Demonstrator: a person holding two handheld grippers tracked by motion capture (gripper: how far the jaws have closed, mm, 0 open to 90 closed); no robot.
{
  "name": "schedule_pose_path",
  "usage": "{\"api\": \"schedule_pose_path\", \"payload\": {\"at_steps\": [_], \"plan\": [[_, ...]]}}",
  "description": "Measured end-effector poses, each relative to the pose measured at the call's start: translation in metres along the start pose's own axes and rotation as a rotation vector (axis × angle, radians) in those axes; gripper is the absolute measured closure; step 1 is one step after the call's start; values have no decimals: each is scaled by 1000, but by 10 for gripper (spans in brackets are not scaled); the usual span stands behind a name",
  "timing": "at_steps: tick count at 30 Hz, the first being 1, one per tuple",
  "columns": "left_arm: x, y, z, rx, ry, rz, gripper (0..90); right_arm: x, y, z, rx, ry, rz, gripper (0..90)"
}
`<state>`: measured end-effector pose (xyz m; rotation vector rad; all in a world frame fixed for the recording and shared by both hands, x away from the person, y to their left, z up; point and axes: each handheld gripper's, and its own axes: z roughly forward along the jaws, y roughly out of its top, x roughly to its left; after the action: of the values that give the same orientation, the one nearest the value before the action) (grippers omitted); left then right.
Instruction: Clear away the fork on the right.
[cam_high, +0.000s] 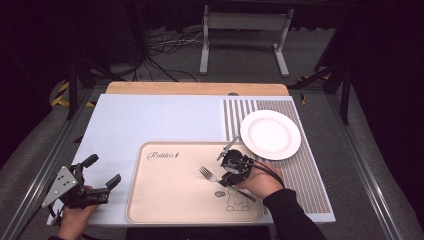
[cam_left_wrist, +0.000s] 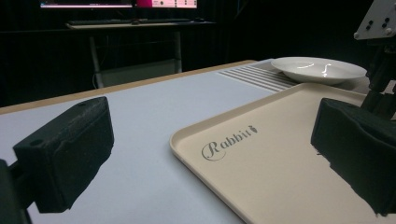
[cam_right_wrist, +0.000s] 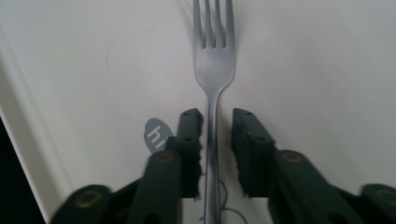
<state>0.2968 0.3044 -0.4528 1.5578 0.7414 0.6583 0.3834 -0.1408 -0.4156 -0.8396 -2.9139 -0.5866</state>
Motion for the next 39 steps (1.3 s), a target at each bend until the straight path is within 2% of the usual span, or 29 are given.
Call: {"api": "schedule_pose_path", "payload": {"at_steps": [4,5,6,8,9,10,14,17,18,24,31,39], "plan": [[0,0,0,-1,1,1,1,1,1,-4,-24,-19,-16,663],[0,0,0,-1,0,0,0,4,2,-7,-44,-28,-43,715],[0,0,0,0,1,0,0,4,2,-7,-44,-28,-43,715],[0,0,0,-1,1,1,1,7,3,-9,-60,-27,-97,793],[0,0,0,-1,1,1,1,11,4,-10,-73,-38,-145,851],[0,0,0,-2,1,1,1,11,4,-10,-73,-38,-145,851],[0,0,0,-3,1,0,0,16,6,-6,-106,-48,-193,900],[0,0,0,-3,1,1,1,17,7,-4,-116,-52,-202,900],[0,0,-1,-3,2,0,0,19,8,-1,-117,-51,-222,900],[0,1,-1,-5,2,4,1,21,10,7,-110,-51,-248,900],[0,0,-1,-3,1,4,0,18,6,15,-79,-47,-249,900],[0,0,0,-3,1,1,0,17,5,18,-72,-50,-253,900]]}}
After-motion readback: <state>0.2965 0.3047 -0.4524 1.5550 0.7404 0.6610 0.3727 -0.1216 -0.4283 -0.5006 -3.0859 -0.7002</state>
